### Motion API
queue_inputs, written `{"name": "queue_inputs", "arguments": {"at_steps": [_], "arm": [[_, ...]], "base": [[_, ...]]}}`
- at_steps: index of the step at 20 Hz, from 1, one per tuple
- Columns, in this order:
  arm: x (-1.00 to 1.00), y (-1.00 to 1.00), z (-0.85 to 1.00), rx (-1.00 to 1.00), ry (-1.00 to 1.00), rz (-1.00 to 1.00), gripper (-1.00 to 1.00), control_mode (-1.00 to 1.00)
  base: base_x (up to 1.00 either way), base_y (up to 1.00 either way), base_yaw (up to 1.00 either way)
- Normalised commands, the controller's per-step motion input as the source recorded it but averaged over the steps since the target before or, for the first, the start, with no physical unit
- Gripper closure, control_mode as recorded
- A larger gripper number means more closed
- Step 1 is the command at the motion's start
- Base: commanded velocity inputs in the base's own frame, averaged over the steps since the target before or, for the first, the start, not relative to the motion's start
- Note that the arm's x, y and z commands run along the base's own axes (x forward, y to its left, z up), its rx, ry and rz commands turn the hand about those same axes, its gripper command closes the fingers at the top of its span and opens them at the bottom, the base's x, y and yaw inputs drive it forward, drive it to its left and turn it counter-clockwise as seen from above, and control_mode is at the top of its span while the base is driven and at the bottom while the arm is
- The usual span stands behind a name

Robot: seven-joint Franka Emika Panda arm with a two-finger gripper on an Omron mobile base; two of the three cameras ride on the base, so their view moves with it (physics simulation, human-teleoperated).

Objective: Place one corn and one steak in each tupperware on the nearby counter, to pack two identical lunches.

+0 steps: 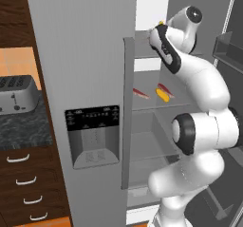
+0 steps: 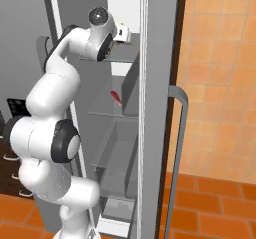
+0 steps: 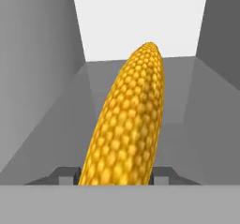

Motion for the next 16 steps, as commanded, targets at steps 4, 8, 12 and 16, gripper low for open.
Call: {"name": "queue_inputs", "arguments": {"at_steps": [4, 8, 12, 16], "arm": [[-1.00, 0.00, 0.24, 0.01, -0.42, 0.00, 1.00, -1.00], [-1.00, 0.00, 0.29, 0.05, -0.19, 0.00, 1.00, -1.00], [-1.00, 0.00, 0.10, 0.02, 0.21, 0.00, 1.00, -1.00], [-1.00, 0.00, -0.38, -0.01, 0.46, 0.00, 1.00, -1.00]], "base": [[0.00, 0.00, 0.00], [0.00, 0.00, 0.00], [0.00, 0.00, 0.00], [0.00, 0.00, 0.00]]}}
